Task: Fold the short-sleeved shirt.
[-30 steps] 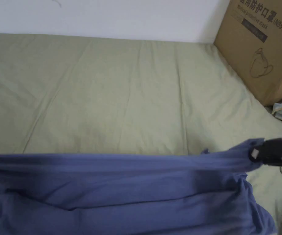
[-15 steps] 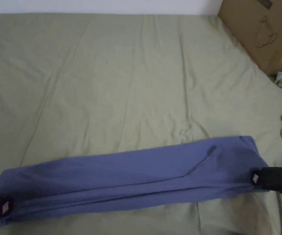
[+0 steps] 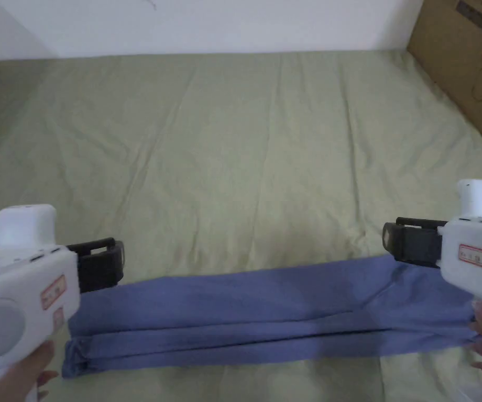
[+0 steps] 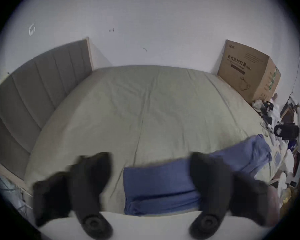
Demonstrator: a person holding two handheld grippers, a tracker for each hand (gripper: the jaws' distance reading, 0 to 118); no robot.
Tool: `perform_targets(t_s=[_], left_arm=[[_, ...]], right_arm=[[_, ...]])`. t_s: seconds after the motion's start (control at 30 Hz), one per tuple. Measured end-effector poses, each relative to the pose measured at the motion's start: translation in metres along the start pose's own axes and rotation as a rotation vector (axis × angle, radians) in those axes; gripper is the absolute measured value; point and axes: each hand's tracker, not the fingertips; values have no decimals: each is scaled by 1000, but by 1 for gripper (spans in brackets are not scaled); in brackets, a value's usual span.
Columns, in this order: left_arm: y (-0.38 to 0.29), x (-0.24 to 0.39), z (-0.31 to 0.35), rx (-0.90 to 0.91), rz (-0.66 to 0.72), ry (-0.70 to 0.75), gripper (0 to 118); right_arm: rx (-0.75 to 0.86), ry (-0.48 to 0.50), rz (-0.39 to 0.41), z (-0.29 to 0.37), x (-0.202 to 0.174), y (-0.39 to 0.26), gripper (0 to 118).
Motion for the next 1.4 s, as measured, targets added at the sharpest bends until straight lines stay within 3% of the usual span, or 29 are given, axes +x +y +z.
perform_targets(t_s=[0.03, 0.07, 0.1, 0.13, 0.17, 0.3, 0.43, 0.57, 0.63, 0.7, 0.77, 0.8, 0.83, 0.87, 0.9, 1.0, 1.07, 1.13, 1.2, 1.3, 1.33, 1.37, 1.4], left_arm=[[-1, 6, -1, -6, -2, -1, 70], [-3, 12, -5, -21, -10, 4, 39], [-8, 14, -11, -38, -20, 18, 4], [-12, 16, -12, -43, -13, 25, 3], [-17, 18, -13, -46, -8, 18, 1], [-30, 24, -14, -64, 20, 19, 0], [-34, 8, -11, -60, 101, -54, 0], [-40, -82, -26, -40, 592, -366, 0], [-44, -125, -42, -102, 686, -518, 0], [-53, -159, -59, -155, 648, -654, 0], [-61, -176, -68, -194, 598, -669, 4], [-67, -183, -75, -239, 602, -694, 24], [-73, -187, -83, -280, 628, -722, 57], [-81, -192, -91, -309, 648, -745, 97], [-86, -187, -95, -321, 658, -761, 118], [-76, -180, -131, -335, 657, -775, 114], [-76, -175, -146, -368, 688, -798, 118], [-71, -166, -168, -382, 726, -878, 118], [-107, -166, -155, -338, 787, -976, 118], [-119, -143, -171, -421, 880, -1120, 116], [-116, -138, -172, -431, 855, -1124, 107], [-112, -135, -174, -434, 809, -1087, 78], [-112, -133, -177, -448, 767, -1011, 18]], right_arm=[[-11, -10, 11, -3, -8, 0, 85], [-14, -18, 24, -8, -17, 0, 66], [-19, -40, 43, -14, -25, -1, 24], [-28, -70, 57, -23, -26, -5, 1], [-25, -105, 58, -27, -30, -7, 1], [-72, -90, 3, -39, -36, -15, 1], [-92, -94, 19, -44, -38, -22, 1], [-125, -50, 16, -43, -40, -24, 1], [-144, -55, 43, -46, -41, -26, 1], [-155, -51, 50, -45, -44, -29, 1], [-174, -28, 32, -48, -43, -30, 1], [-184, -21, 24, -49, -45, -30, 1], [-190, -18, 21, -51, -45, -31, 1], [-193, -16, 23, -54, -47, -31, 1], [-198, -18, 28, -56, -48, -32, 1], [-215, -12, 38, -59, -50, -32, 1], [-223, -8, 38, -59, -51, -32, 1], [-233, 4, 33, -61, -48, -32, 1], [-240, -2, 25, -62, -45, -31, 1], [-251, -2, 16, -63, -40, -30, 1], [-255, 3, 9, -63, -37, -29, 1], [-260, 32, -13, -64, -35, -28, 1], [-262, 39, -21, -64, -32, -28, 1]])
